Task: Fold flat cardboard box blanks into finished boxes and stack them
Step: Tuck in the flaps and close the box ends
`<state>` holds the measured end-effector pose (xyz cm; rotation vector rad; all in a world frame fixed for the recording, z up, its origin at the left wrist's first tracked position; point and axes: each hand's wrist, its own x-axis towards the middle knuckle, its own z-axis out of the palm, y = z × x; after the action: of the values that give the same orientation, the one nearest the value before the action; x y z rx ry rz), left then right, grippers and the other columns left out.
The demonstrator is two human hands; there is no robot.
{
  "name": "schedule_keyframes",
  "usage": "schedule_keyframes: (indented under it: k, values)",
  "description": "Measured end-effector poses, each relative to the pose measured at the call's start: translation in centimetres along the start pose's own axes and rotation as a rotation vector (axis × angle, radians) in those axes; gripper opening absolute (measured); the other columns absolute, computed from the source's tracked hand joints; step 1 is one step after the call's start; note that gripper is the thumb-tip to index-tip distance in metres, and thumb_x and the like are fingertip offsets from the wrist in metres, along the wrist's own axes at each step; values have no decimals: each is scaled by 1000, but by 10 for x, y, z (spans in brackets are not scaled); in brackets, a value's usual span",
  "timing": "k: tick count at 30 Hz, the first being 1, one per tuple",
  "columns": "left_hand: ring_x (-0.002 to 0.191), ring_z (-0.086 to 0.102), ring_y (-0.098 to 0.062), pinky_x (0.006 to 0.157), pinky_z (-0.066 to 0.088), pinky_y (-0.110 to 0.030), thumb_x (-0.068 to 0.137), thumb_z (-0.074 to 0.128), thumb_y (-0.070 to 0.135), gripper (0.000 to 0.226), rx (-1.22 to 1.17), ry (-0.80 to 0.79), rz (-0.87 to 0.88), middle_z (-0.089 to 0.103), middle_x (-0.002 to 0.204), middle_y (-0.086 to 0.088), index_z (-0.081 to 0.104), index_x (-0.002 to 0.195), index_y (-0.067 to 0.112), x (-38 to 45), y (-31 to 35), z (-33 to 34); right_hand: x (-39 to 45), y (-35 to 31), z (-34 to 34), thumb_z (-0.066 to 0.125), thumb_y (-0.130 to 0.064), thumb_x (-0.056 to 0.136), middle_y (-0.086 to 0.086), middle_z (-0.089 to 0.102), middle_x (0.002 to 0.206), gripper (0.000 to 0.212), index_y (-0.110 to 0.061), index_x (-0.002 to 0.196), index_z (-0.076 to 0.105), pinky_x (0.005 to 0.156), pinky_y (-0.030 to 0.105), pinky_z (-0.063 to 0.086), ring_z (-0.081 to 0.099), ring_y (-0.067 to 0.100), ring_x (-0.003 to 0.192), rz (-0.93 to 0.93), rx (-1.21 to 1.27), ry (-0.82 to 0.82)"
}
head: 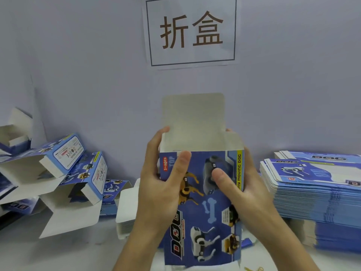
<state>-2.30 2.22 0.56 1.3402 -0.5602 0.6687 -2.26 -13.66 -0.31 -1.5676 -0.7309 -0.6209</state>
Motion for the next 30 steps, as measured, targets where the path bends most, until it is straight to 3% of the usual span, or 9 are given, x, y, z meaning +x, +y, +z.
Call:
schedule_keyframes:
  k: [3,7,11,14,17,19,21,26,30]
  values:
    - [91,72,-33,73,60,-49,86,58,66,39,0,44,-28,69,111,-9,64,114,39,-3,-5,4,0,-4,1,66,-76,75,9,72,116,67,-34,127,57,85,45,60,71,30,106,159,326,-13]
    - [76,68,-32,64,56,-43,89,49,57,44,-96,57,-127,61,94,-27,62,87,15,-6,-7,9,5,-11,2,53,-62,91,33,59,90,38,-27,82,64,66,52,55,66,42,76,214,273,205]
    - [72,67,-32,67,53,-46,76,55,48,38,-124,-42,-183,66,87,-24,59,79,10,-3,-2,4,8,-11,1,47,-36,74,11,38,63,12,-29,72,57,57,42,34,40,24,59,235,257,285]
    - [75,72,-28,64,59,-42,78,54,29,33,-207,-70,-205,73,92,-2,61,109,36,5,2,3,7,-10,1,46,-33,72,-8,35,52,36,-50,102,58,49,30,34,35,14,47,266,318,300]
    - [73,73,-19,62,61,-38,85,47,17,54,-177,-36,-204,71,74,22,49,129,47,8,6,4,8,-9,4,44,-31,76,33,64,85,54,-53,122,61,63,46,54,47,40,60,306,394,208]
    - [70,68,-21,56,57,-32,85,49,26,28,-180,-18,-185,70,87,0,62,103,43,3,6,7,7,-12,6,45,-31,78,6,45,85,36,-41,102,69,72,51,45,45,35,74,275,427,204]
    - [71,60,-31,56,52,-38,83,55,38,10,-209,10,-162,58,94,-27,58,84,28,-3,7,4,4,-11,7,44,-27,87,18,48,78,20,-22,91,63,65,41,47,50,31,72,217,432,208]
    - [94,73,-23,67,61,-33,53,77,76,77,-257,-1,-146,69,109,-1,59,94,13,-4,5,3,1,-9,1,43,-36,96,9,71,85,34,-7,93,60,63,26,58,72,19,78,146,496,137]
    - [98,72,-22,60,60,-30,75,62,51,26,-92,-87,-59,68,109,14,62,93,32,-8,0,-2,1,-6,1,53,-19,88,17,68,84,16,-12,101,59,55,33,56,70,25,72,197,392,71]
